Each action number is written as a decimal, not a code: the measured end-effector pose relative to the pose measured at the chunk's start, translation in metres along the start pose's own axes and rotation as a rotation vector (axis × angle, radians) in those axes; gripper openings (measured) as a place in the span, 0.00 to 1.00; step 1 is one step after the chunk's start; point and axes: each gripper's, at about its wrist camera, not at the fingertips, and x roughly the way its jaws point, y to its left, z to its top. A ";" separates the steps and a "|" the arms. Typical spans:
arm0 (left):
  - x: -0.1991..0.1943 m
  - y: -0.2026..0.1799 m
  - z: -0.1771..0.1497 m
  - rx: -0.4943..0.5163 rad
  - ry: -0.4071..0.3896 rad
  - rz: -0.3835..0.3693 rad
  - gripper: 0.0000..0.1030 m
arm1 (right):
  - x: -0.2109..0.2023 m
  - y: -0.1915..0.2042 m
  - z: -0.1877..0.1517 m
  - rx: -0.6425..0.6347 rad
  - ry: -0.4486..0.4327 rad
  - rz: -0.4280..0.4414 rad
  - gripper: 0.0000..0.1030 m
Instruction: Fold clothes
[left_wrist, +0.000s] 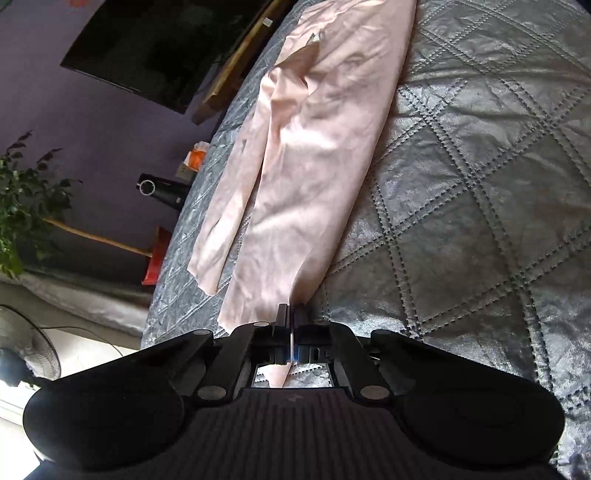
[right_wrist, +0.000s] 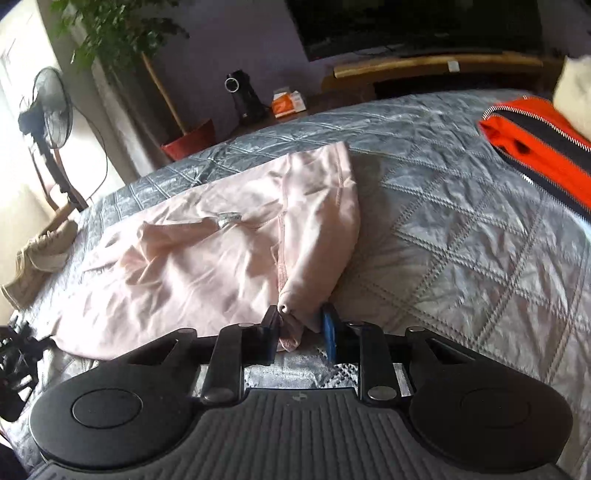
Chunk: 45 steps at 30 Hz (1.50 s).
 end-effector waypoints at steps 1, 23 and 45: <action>0.000 0.001 0.000 -0.008 0.000 -0.004 0.00 | -0.001 -0.002 0.000 0.014 -0.006 0.006 0.23; -0.078 0.043 0.006 -0.170 -0.083 -0.062 0.00 | -0.078 0.042 -0.022 -0.228 0.057 -0.132 0.21; -0.177 0.102 0.034 -0.535 -0.280 -0.241 0.00 | -0.175 0.030 -0.031 -0.155 -0.042 -0.168 0.22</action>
